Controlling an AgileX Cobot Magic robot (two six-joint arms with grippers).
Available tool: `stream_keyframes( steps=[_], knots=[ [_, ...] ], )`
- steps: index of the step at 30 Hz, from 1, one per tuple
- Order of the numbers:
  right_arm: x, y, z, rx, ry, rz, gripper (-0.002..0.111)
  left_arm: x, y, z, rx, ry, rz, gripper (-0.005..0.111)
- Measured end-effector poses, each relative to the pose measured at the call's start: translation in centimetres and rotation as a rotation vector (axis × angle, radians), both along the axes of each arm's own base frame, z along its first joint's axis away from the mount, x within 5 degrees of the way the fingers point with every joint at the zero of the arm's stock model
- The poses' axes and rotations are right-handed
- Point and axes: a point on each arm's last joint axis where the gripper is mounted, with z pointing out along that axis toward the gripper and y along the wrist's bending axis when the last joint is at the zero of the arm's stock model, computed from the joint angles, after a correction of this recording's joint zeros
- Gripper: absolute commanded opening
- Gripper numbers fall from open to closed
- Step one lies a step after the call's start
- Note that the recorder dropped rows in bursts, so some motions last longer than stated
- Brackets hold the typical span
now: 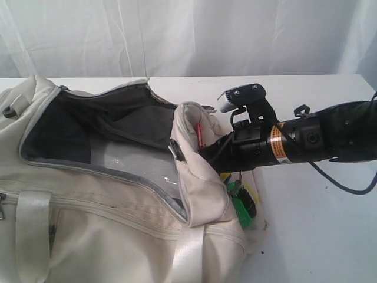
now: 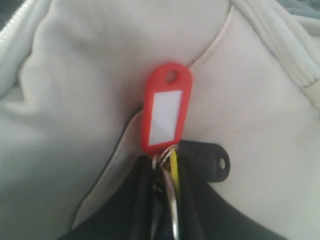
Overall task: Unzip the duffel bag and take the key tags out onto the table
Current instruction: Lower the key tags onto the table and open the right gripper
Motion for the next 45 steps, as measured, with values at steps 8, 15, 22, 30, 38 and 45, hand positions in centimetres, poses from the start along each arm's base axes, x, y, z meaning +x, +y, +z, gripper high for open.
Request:
stream_keyframes(
  steps=[8,15,22,30,38,45],
  knots=[
    [0.6,0.9,-0.1,0.02,0.0,0.05,0.0,0.0,0.0,0.0,0.002,0.002,0.004,0.051],
    [0.4,-3.0,4.5,-0.002,-0.05,0.021,0.0,0.0,0.0,-0.1,0.023,0.003,0.009,0.051],
    [1.4,-7.1,5.1,0.018,-0.021,-0.147,0.0,0.1,0.0,-0.3,0.047,0.012,0.009,0.051],
    [1.3,-9.9,3.2,-0.011,0.046,-0.254,0.0,0.0,0.0,-0.3,0.053,0.011,0.008,0.051],
    [0.8,-12.3,1.1,-0.082,0.088,-0.38,0.0,0.0,0.0,-0.5,0.075,0.012,0.007,0.051],
    [1.2,-13.0,-0.5,-0.137,0.115,-0.436,0.0,0.0,0.0,-0.5,0.089,0.012,0.008,0.051]
  ],
)
